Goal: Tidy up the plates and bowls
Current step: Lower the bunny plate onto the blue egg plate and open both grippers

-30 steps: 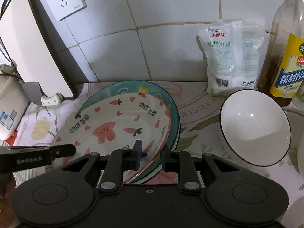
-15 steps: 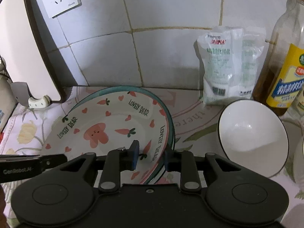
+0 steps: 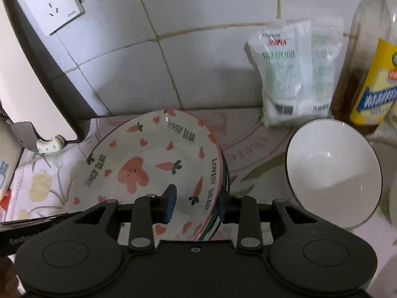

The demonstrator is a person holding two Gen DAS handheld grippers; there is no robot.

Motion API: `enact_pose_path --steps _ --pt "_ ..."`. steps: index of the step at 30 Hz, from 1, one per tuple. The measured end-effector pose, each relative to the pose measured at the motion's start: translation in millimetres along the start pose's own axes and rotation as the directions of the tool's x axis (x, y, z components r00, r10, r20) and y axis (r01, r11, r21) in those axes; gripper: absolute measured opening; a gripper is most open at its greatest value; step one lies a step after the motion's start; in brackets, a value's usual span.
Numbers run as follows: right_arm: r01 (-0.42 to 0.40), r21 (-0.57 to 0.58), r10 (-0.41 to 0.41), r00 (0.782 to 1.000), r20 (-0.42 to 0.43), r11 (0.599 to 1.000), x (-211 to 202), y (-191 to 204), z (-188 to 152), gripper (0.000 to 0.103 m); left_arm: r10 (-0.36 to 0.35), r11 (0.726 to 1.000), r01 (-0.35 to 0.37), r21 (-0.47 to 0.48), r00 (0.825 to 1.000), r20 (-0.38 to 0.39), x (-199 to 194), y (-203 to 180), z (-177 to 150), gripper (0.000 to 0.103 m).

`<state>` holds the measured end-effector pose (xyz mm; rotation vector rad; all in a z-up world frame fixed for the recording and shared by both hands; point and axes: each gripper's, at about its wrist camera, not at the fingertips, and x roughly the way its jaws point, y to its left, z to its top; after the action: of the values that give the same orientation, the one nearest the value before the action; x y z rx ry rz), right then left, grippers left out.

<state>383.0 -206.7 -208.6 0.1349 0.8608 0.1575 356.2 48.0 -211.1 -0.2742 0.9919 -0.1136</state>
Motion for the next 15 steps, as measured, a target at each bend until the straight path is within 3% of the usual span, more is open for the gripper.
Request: enact_pose_path --steps 3,8,15 --pt "0.076 -0.059 -0.077 0.997 -0.016 0.995 -4.8 8.2 -4.8 0.051 -0.005 1.000 0.005 0.028 1.000 0.009 -10.7 -3.7 -3.2 0.030" --pt "0.033 -0.068 -0.033 0.999 0.010 0.997 -27.5 4.8 -12.7 0.050 -0.052 0.998 0.051 0.045 0.999 0.009 -38.5 -12.3 -9.6 0.030" --pt "-0.061 -0.120 0.071 0.994 0.078 0.991 -86.3 1.5 -30.1 0.050 -0.065 0.979 0.058 0.193 0.997 0.029 -86.6 -37.2 -21.3 0.035"
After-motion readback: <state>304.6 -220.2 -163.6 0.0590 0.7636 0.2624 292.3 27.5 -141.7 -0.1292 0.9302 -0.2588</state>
